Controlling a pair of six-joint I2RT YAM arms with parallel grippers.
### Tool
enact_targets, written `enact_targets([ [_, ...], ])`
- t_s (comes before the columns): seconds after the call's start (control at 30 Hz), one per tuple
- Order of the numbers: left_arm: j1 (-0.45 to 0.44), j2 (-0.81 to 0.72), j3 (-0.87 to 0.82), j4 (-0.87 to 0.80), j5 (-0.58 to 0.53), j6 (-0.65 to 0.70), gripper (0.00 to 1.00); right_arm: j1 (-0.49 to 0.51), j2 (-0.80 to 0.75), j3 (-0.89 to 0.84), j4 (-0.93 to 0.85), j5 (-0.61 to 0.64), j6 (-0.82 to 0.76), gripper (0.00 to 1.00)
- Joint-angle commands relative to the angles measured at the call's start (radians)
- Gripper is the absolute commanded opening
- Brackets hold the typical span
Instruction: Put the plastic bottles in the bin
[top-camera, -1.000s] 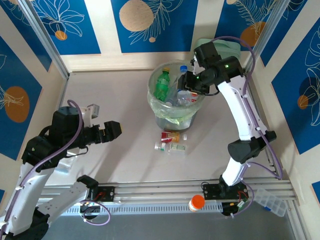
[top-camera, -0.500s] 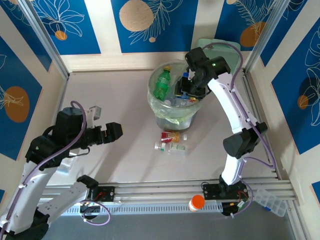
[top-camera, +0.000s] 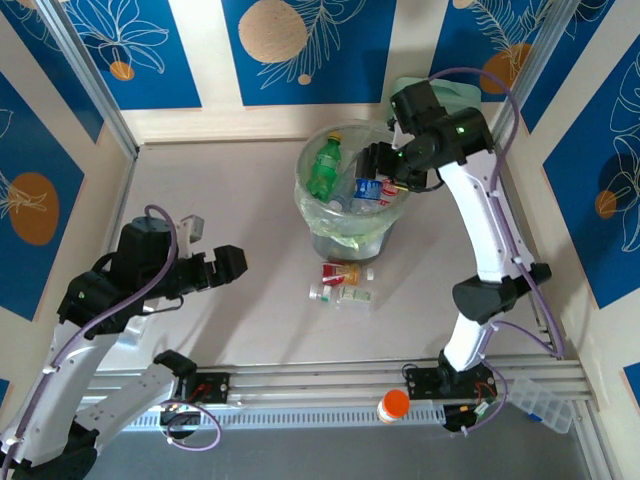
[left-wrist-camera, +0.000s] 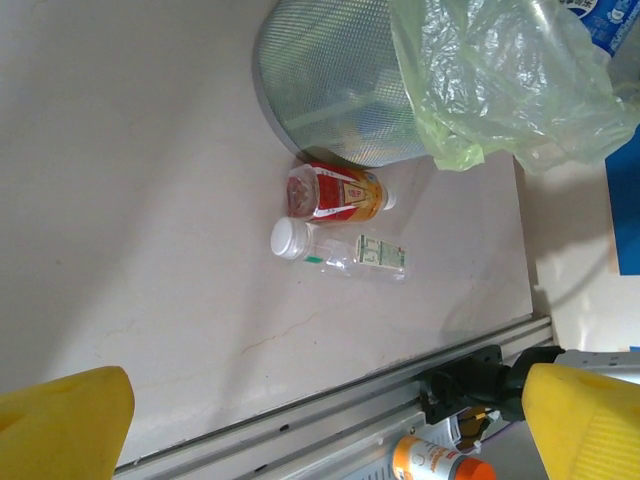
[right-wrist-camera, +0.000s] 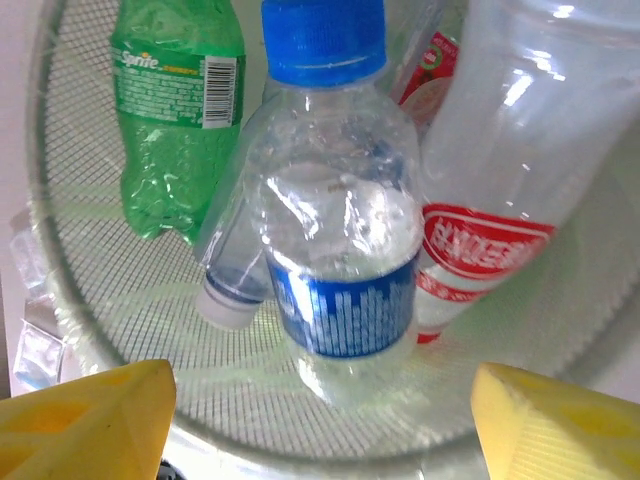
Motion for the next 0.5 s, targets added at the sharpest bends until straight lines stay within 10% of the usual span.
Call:
enact_targets([
  [0.0,-0.001,-0.012,-0.03,0.044,-0.005,-0.073,1.0,-0.003,-0.085,0.003,-0.03,0.025,-0.027,0.77],
  [0.47,-0.451,0.075,-0.422,0.513,-0.325,-0.594,0.94,-0.006,-0.726,-0.587,0.176,-0.048,0.086,0.68],
])
